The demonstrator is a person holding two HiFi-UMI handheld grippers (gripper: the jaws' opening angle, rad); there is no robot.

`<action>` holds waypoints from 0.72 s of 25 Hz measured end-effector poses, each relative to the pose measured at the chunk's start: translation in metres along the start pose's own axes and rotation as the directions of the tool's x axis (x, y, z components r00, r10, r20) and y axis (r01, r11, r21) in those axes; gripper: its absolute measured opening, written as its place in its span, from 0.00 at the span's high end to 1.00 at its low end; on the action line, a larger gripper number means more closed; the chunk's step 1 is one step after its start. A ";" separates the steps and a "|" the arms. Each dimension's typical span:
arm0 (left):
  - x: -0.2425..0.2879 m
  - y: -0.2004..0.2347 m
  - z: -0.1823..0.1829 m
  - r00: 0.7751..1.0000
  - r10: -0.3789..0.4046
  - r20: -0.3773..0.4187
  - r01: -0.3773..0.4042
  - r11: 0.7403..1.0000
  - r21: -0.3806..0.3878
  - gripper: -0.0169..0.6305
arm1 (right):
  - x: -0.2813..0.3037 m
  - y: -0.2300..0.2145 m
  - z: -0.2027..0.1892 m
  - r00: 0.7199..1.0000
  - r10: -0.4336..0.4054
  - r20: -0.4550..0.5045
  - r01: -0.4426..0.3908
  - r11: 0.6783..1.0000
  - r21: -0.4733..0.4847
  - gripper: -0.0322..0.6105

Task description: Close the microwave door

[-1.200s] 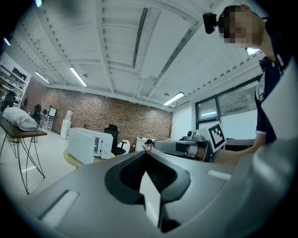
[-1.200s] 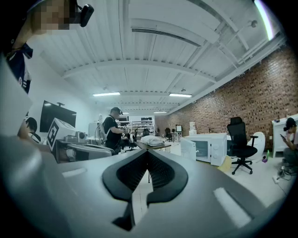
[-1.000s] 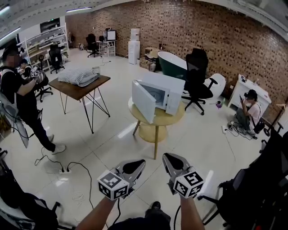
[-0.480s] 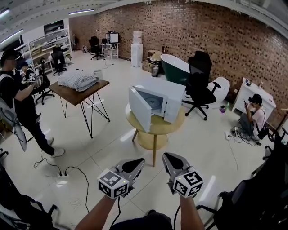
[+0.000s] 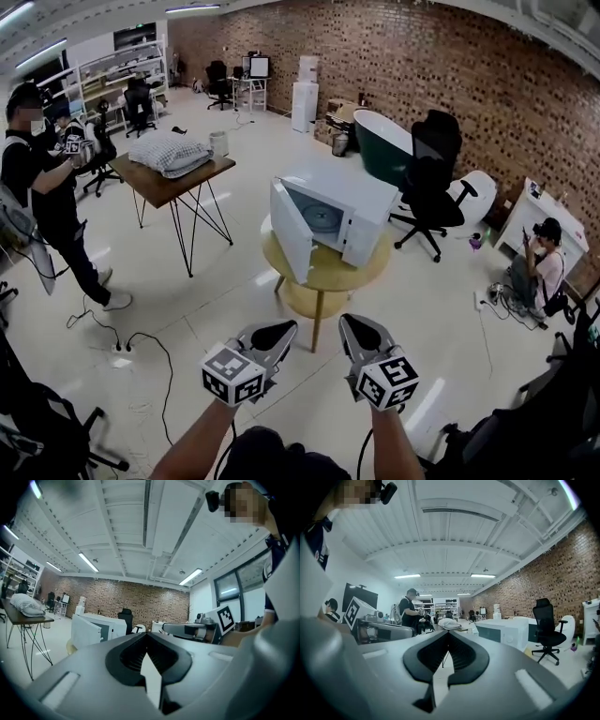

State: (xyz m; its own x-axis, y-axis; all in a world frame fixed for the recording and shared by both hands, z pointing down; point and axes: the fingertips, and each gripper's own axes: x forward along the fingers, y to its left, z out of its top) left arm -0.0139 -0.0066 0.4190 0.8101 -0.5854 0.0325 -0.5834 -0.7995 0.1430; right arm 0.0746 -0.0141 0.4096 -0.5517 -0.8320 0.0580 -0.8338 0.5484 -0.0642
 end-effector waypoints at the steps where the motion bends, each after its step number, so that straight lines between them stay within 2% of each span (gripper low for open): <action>1: 0.004 0.004 -0.002 1.000 0.005 -0.006 -0.005 1.000 -0.004 0.97 | 0.005 -0.005 -0.002 1.000 -0.002 -0.005 0.002 1.000 0.004 0.95; 9: 0.045 0.055 0.000 0.999 0.040 0.003 -0.040 0.999 -0.027 0.97 | 0.055 -0.046 -0.011 0.999 -0.021 -0.036 0.020 1.000 -0.011 0.95; 18: 0.093 0.125 0.000 1.000 0.021 -0.023 -0.021 1.000 -0.023 0.97 | 0.137 -0.081 -0.014 0.997 -0.040 -0.063 0.039 0.999 -0.025 0.95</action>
State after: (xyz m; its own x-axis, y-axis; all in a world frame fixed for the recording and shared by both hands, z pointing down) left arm -0.0116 -0.1605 0.4402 0.7990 -0.5985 0.0581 -0.5989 -0.7836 0.1653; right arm 0.0662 -0.1720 0.4363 -0.5178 -0.8466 0.1234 -0.8549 0.5175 -0.0370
